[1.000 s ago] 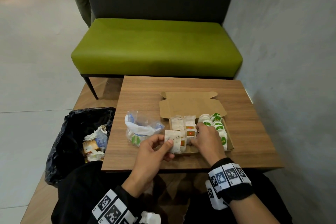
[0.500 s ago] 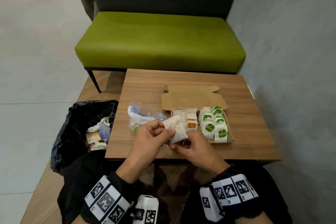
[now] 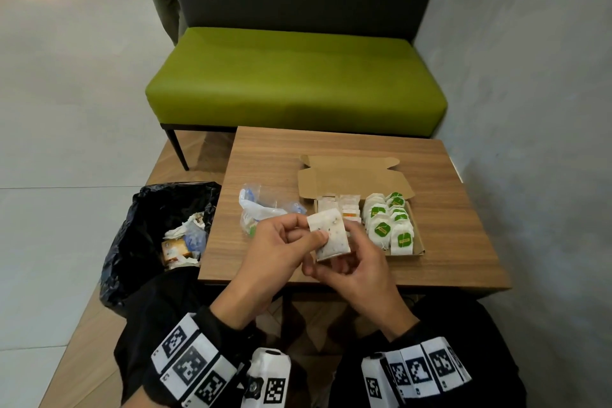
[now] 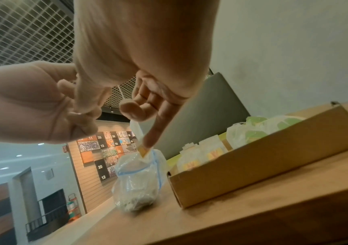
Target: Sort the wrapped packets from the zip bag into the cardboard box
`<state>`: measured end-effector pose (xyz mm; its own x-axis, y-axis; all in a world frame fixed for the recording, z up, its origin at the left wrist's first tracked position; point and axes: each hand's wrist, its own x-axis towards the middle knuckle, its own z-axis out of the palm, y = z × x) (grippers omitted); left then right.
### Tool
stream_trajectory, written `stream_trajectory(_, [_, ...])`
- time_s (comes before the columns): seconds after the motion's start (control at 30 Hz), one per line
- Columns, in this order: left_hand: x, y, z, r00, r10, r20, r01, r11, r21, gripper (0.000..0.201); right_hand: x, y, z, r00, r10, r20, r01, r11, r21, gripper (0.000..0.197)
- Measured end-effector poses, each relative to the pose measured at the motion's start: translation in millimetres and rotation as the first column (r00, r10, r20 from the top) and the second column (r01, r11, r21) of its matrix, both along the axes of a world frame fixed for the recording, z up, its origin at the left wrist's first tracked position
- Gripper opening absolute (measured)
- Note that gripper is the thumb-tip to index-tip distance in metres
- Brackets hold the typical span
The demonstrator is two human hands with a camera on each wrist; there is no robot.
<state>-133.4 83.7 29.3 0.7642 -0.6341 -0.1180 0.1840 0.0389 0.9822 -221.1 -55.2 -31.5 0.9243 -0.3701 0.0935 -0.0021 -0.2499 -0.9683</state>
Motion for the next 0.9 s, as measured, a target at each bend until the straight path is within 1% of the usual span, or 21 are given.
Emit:
stream_trajectory(0.07, [-3.3, 1.5, 3.0, 1.000, -0.029, 0.002, 0.029, 0.999, 0.020, 0.028, -0.1, 1.8, 2.1, 0.999, 0.028, 0.028, -0.026, 0.997, -0.075, 0.038])
stream_trajectory(0.1, [-4.6, 2.4, 4.7, 0.999, -0.037, 0.003, 0.037, 0.999, 0.025, 0.031, -0.9, 2.8, 2.5, 0.999, 0.035, 0.031, -0.032, 0.993, -0.110, 0.029])
stream_trajectory(0.13, [-5.4, 3.2, 6.0, 0.999, -0.039, 0.004, 0.038, 0.999, 0.024, 0.031, -2.6, 3.4, 1.2, 0.999, 0.043, 0.026, -0.039, 0.990, -0.137, 0.021])
stream_trajectory(0.2, [-5.5, 4.4, 9.2, 1.000, -0.017, -0.011, 0.017, 1.000, 0.011, 0.022, -7.1, 6.4, -1.5, 0.999, 0.053, -0.009, -0.054, 0.980, -0.190, 0.017])
stream_trajectory(0.23, [-4.6, 5.2, 9.7, 1.000, 0.002, -0.017, -0.002, 1.000, 0.005, 0.017, -9.1, 7.5, -2.4, 0.999, 0.033, -0.024, -0.037, 0.975, -0.219, 0.017])
stream_trajectory(0.27, [-3.4, 5.9, 9.2, 1.000, 0.019, -0.020, -0.019, 1.000, 0.004, 0.016, -10.6, 7.9, -2.5, 1.000, -0.004, -0.022, -0.001, 0.972, -0.234, 0.022])
stream_trajectory(0.33, [-2.1, 6.8, 8.5, 0.999, 0.033, -0.016, -0.032, 0.999, 0.018, 0.018, -12.0, 5.5, -0.4, 0.997, -0.076, -0.008, 0.073, 0.980, -0.186, 0.030])
stream_trajectory(0.37, [-2.7, 6.7, 8.7, 1.000, 0.029, -0.011, -0.029, 0.999, 0.026, 0.019, -11.9, 4.5, 2.0, 0.996, -0.084, 0.005, 0.083, 0.986, -0.143, 0.033])
stream_trajectory(0.4, [-3.9, 6.5, 9.1, 1.000, 0.017, -0.008, -0.016, 0.999, 0.028, 0.021, -10.6, 3.5, 3.7, 0.997, -0.076, 0.026, 0.078, 0.991, -0.109, 0.039])
stream_trajectory(0.43, [-5.6, 6.1, 10.1, 1.000, -0.003, -0.008, 0.003, 1.000, 0.028, 0.024, -9.1, 2.6, 6.3, 0.997, -0.056, 0.056, 0.061, 0.994, -0.092, 0.050])
stream_trajectory(0.5, [-9.2, 5.1, 12.2, 0.999, -0.048, -0.004, 0.048, 0.998, 0.027, 0.030, -4.0, 0.9, 11.6, 0.996, -0.023, 0.092, 0.035, 0.990, -0.134, 0.070])
stream_trajectory(0.53, [-10.4, 4.8, 12.6, 0.998, -0.065, -0.001, 0.065, 0.997, 0.029, 0.031, -1.3, 0.9, 15.4, 0.996, -0.004, 0.092, 0.020, 0.984, -0.176, 0.069])
stream_trajectory(0.63, [-9.8, 5.4, 15.8, 0.997, -0.077, 0.001, 0.077, 0.996, 0.035, 0.027, 3.6, 2.4, 17.5, 0.998, 0.046, 0.046, -0.030, 0.949, -0.314, 0.040])
stream_trajectory(0.73, [-5.3, 7.9, 17.4, 0.998, -0.058, 0.015, 0.058, 0.998, 0.026, 0.028, -0.6, 5.4, 4.7, 0.994, 0.069, -0.082, -0.094, 0.924, -0.369, 0.027])
stream_trajectory(0.8, [-1.6, 9.0, 16.9, 0.999, -0.014, 0.050, 0.013, 1.000, 0.025, 0.017, -4.7, 8.6, -2.9, 0.978, 0.108, -0.180, -0.175, 0.895, -0.410, 0.022])
stream_trajectory(0.83, [0.6, 9.4, 15.7, 0.997, 0.013, 0.078, -0.015, 0.999, 0.032, 0.011, -6.5, 10.5, -4.7, 0.970, 0.128, -0.209, -0.204, 0.895, -0.397, 0.018])
stream_trajectory(0.9, [5.9, 9.6, 11.0, 0.984, 0.051, 0.171, -0.064, 0.996, 0.068, 0.005, -10.4, 14.3, -3.8, 0.964, 0.148, -0.222, -0.211, 0.932, -0.296, 0.011])
